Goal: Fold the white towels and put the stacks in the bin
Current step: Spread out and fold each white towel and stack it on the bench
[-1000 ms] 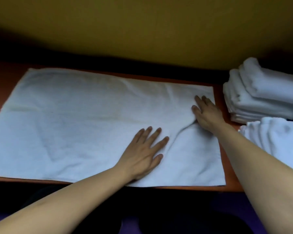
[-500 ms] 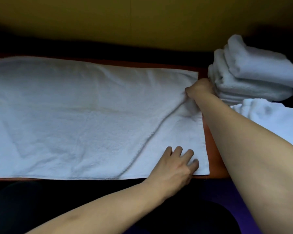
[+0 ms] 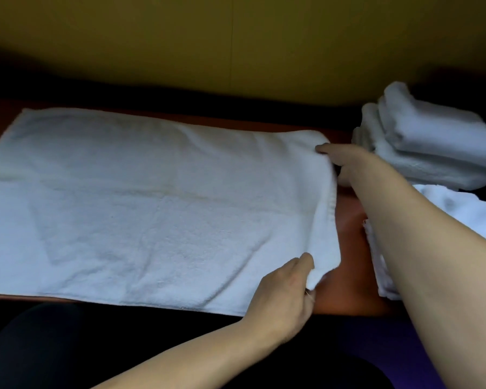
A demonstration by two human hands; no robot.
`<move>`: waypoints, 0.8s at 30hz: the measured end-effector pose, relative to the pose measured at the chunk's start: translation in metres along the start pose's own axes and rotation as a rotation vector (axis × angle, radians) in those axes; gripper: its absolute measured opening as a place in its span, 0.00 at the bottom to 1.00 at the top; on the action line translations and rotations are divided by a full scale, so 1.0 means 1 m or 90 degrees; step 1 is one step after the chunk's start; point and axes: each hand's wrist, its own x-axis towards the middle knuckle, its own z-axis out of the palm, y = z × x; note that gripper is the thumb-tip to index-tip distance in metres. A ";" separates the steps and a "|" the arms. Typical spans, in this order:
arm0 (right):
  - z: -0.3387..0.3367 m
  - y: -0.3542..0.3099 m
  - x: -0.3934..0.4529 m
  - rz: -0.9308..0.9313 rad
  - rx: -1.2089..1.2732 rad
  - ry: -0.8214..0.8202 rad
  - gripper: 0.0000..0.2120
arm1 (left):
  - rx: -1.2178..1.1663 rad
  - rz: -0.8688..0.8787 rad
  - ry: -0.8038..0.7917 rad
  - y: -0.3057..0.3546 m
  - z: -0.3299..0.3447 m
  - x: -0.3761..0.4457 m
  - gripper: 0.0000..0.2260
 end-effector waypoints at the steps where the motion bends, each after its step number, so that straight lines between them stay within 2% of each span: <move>1: -0.003 -0.003 -0.005 0.012 0.043 -0.029 0.19 | -0.008 -0.002 -0.002 0.002 -0.001 0.000 0.08; 4: -0.005 -0.006 -0.012 -0.019 0.136 -0.045 0.19 | -0.046 -0.005 -0.020 0.011 -0.010 -0.004 0.07; 6: -0.012 -0.005 -0.003 -0.108 0.228 0.008 0.28 | -0.076 -0.015 -0.036 0.019 -0.015 -0.004 0.05; 8: -0.021 -0.014 -0.003 -0.215 0.320 0.090 0.31 | -0.106 -0.016 -0.052 0.028 -0.020 -0.003 0.05; 10: -0.030 -0.025 -0.026 -0.209 0.475 0.139 0.32 | -0.131 -0.007 -0.076 0.038 -0.024 -0.003 0.05; 11: -0.036 -0.030 -0.042 -0.176 0.434 0.177 0.30 | -0.139 0.000 -0.087 0.044 -0.026 -0.003 0.06; 13: -0.046 -0.037 -0.046 -0.163 0.305 0.242 0.09 | -0.157 0.016 -0.101 0.057 -0.030 -0.005 0.07; 14: -0.050 -0.039 -0.047 -0.169 0.261 0.249 0.08 | -0.167 0.024 -0.102 0.064 -0.033 -0.007 0.09; 15: -0.051 -0.041 -0.053 -0.190 0.230 0.257 0.08 | -0.178 0.032 -0.099 0.070 -0.036 -0.010 0.11; 17: -0.053 -0.048 -0.065 -0.193 0.193 0.278 0.23 | -0.202 0.039 -0.075 0.075 -0.045 -0.018 0.15; 18: -0.049 -0.052 -0.070 -0.203 0.182 0.258 0.26 | -0.210 0.039 -0.052 0.074 -0.051 -0.022 0.15; 22: -0.013 -0.072 -0.102 -0.223 0.143 0.177 0.19 | -0.215 0.053 0.106 0.052 -0.084 -0.047 0.13; 24: 0.019 -0.079 -0.118 -0.234 0.119 0.131 0.17 | -0.212 0.016 0.165 0.033 -0.105 -0.062 0.14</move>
